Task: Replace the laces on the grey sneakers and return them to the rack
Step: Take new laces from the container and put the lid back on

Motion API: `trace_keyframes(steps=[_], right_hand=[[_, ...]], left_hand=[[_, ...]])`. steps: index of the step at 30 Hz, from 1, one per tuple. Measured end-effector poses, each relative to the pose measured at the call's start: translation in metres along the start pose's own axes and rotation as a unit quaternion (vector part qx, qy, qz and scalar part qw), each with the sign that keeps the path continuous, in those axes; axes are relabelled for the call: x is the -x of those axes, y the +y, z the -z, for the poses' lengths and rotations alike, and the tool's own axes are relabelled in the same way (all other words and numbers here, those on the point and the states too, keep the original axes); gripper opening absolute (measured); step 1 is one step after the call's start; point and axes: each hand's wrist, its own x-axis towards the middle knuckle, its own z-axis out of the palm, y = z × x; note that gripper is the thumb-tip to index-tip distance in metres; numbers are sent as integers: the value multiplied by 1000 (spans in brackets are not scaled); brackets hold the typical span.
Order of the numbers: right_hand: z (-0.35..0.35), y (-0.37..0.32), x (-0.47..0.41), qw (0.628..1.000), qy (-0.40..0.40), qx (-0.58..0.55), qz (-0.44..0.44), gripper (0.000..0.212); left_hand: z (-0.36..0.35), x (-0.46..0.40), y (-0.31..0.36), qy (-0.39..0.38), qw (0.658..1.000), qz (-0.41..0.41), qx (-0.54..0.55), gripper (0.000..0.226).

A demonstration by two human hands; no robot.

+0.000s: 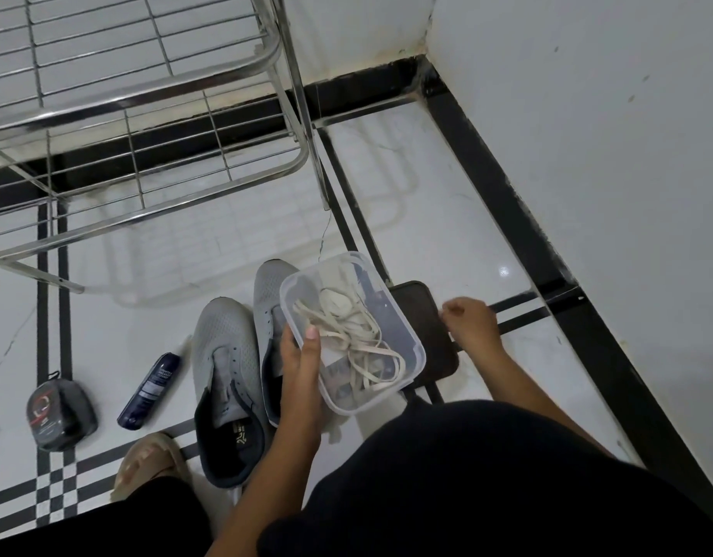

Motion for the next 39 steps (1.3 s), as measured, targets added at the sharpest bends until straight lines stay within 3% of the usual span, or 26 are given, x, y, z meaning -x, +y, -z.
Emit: trace_keyframes(steps=[3,6,10,15,17,20,22,23,26,27,29,31,33,36,39], right_hand=[[-38,29,-6,980,-41,190,-40,68],[-56,34,-6,979,0,201,-41,80],[-56,40,-26,989,-7,109,-101,70],[-27,30,-43,979,-124,126,-103,39],[-12,23,-36,992,-97,54,-56,23],[15,14,-9,995,60,-73,11,23],[35,5,8,966,126,-226,17,25],[44,-1,16,932,115,-343,8,26],[59,-23,45,801,-35,-597,-34,24],[57,-29,54,787,-80,-610,-43,23],[46,-40,68,820,-124,-557,-41,26],[33,-48,78,920,-88,-380,24,27],[27,-56,86,977,-22,-183,105,33],[29,-74,97,987,21,-67,147,30],[30,-88,102,983,61,25,172,31]], left_hand=[[2,-1,1,16,999,-24,-24,56],[9,-4,-1,21,998,-33,-52,63],[16,-5,-4,34,998,-18,-41,62],[17,-3,-4,29,997,-29,-71,65],[17,-5,-2,25,997,-31,-72,70],[13,-6,4,9,996,-47,-78,78],[10,-7,7,10,995,-49,-84,82],[9,-6,9,13,994,-49,-95,83],[2,-2,13,8,992,-44,-121,83],[-1,0,16,5,991,-41,-125,81],[-3,1,19,-7,992,-37,-118,80],[-5,3,24,-21,993,-31,-113,81],[-5,1,28,-16,992,-28,-122,81],[-7,1,33,-24,996,2,-81,82],[-9,1,35,-78,986,128,75,99]])
